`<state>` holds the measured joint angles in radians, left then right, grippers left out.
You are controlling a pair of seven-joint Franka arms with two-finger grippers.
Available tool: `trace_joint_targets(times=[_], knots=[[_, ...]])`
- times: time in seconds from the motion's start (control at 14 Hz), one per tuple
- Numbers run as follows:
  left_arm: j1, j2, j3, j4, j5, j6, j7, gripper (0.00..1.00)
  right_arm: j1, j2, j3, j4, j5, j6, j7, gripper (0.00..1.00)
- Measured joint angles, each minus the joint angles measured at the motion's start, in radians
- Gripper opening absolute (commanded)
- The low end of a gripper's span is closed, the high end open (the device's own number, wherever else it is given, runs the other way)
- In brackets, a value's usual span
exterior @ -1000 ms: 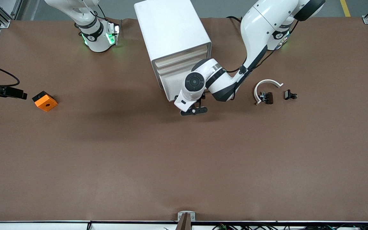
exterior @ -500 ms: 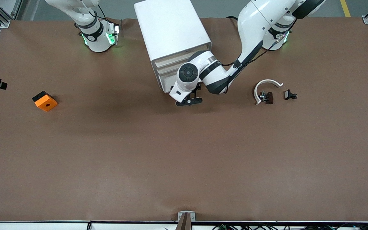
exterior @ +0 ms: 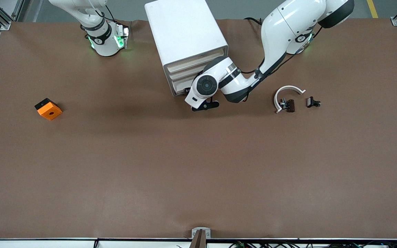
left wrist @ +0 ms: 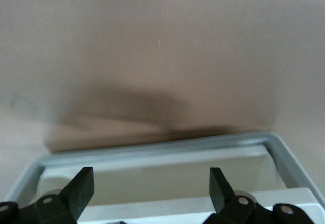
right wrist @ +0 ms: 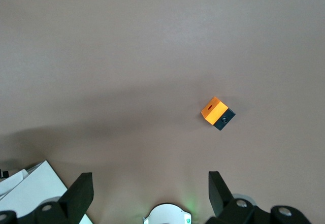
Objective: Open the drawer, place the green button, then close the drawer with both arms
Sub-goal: 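Push the drawer closed with the left gripper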
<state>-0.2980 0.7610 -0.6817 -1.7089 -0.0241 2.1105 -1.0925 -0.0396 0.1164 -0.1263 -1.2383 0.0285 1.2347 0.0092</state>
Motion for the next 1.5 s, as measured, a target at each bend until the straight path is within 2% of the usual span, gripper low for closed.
trace_joint_targets(times=[0.29,0.5,1.0,1.14,1.5], knots=[[0.003,0.006,-0.005,0.0,-0.103,-0.017,0.0,1.0,0.001,-0.065,0.005,-0.11,0.0,0.057,-0.021,1.0],[0.003,0.017,-0.006,0.0,-0.132,-0.029,-0.001,1.0,0.001,-0.128,0.01,-0.187,0.0,0.096,-0.064,1.0],[0.02,0.035,-0.006,0.005,-0.154,-0.051,-0.003,1.0,0.003,-0.161,0.043,-0.217,0.0,0.113,-0.075,1.0],[0.045,0.035,-0.005,0.039,-0.154,-0.082,0.003,1.0,0.002,-0.162,0.046,-0.219,-0.002,0.123,-0.075,1.0],[0.104,0.025,0.035,0.213,-0.11,-0.211,0.013,1.0,-0.004,-0.164,0.08,-0.219,-0.024,0.137,-0.075,1.0]])
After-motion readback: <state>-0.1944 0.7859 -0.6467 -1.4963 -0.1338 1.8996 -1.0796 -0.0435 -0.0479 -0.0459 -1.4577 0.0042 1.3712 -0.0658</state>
